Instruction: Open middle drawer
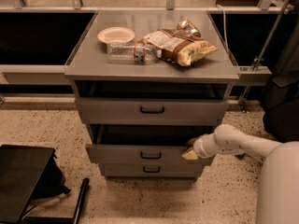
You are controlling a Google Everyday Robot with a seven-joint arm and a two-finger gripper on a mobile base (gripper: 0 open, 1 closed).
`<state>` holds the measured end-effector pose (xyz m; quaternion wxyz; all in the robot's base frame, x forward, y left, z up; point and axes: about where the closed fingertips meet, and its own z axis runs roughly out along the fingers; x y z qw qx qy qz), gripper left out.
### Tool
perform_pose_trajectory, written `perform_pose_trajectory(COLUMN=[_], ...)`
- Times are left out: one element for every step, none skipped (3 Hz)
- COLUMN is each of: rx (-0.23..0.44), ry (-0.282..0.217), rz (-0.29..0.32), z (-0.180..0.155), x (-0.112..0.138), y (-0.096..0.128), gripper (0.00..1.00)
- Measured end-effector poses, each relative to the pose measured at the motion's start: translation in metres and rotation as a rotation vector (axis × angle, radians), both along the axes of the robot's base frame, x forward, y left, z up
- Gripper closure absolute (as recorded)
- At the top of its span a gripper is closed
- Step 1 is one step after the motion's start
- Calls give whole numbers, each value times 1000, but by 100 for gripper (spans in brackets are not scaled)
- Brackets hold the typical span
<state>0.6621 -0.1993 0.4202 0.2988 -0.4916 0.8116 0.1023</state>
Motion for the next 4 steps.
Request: perform_pose_trajectory(rx=[1, 2, 3, 4], ry=[-2, -7, -7, -9], rz=[-8, -17, -18, -26], z=[0, -1, 0, 0], x=[-9, -17, -18, -22], y=[1, 2, 1, 1], gripper=[100, 100, 100, 100])
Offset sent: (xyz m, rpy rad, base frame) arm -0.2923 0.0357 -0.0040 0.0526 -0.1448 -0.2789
